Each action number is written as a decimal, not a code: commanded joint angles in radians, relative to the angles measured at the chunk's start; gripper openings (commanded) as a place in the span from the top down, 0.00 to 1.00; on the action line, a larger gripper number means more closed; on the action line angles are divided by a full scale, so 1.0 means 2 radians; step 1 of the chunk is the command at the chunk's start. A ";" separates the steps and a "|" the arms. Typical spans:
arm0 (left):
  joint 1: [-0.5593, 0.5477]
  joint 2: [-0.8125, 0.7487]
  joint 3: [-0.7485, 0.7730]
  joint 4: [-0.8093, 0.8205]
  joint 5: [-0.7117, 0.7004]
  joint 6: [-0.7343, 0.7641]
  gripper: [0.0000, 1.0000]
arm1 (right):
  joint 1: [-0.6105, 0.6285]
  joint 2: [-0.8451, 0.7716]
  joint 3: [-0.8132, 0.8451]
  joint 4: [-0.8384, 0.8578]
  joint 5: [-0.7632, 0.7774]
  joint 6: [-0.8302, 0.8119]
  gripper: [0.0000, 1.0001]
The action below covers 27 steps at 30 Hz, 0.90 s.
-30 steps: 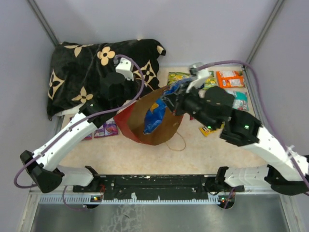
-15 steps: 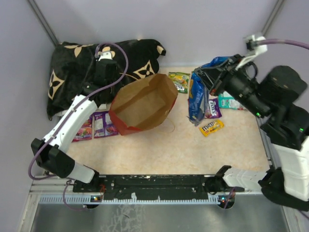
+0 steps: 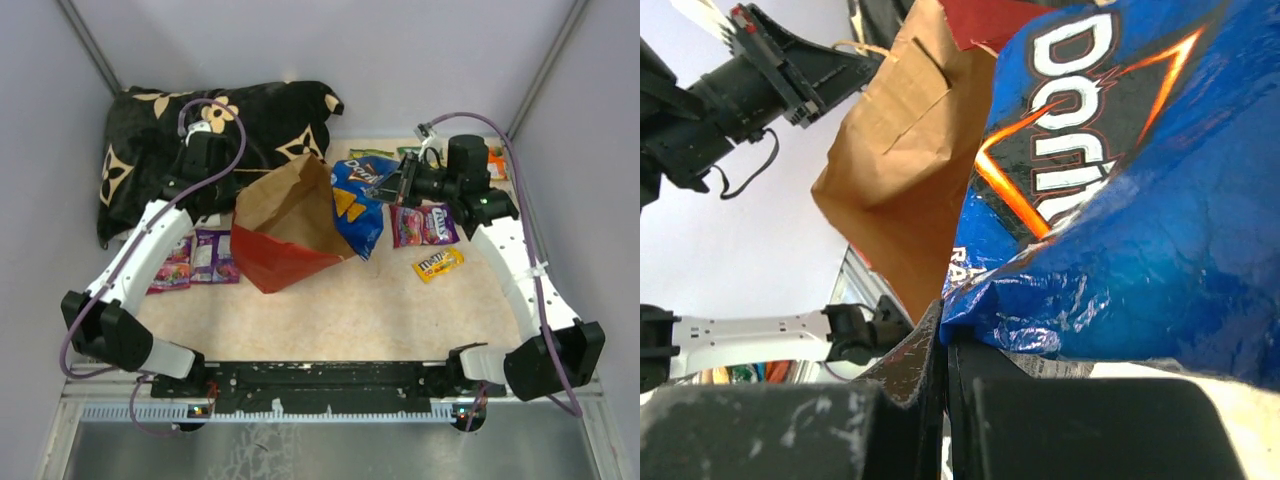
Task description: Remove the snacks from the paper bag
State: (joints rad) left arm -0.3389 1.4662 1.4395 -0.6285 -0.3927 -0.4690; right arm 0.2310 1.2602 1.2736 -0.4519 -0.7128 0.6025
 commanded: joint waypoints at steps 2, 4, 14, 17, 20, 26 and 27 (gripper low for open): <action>0.010 -0.056 -0.057 0.028 0.012 -0.018 1.00 | -0.010 -0.038 -0.019 0.088 -0.049 -0.010 1.00; 0.010 -0.057 -0.067 0.035 0.017 -0.023 1.00 | -0.025 -0.051 -0.029 0.138 -0.067 0.027 1.00; -0.004 -0.073 -0.105 0.100 0.125 -0.047 1.00 | -0.030 0.059 0.296 0.122 -0.128 0.096 1.00; -0.038 -0.064 -0.091 0.076 0.091 -0.073 1.00 | -0.030 0.067 0.349 0.100 -0.116 0.096 1.00; -0.051 -0.074 -0.112 0.091 0.114 -0.125 1.00 | -0.030 0.054 0.332 0.095 -0.100 0.092 1.00; -0.090 -0.133 -0.222 0.191 0.113 -0.215 1.00 | -0.030 0.039 0.287 0.092 -0.101 0.080 1.00; -0.099 -0.139 -0.231 0.197 0.103 -0.226 1.00 | -0.030 0.041 0.288 0.089 -0.103 0.079 1.00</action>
State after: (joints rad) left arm -0.4877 1.2465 1.0420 -0.3496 -0.1642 -0.7719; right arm 0.1753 1.3380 1.8645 -0.2825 -0.9043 0.7597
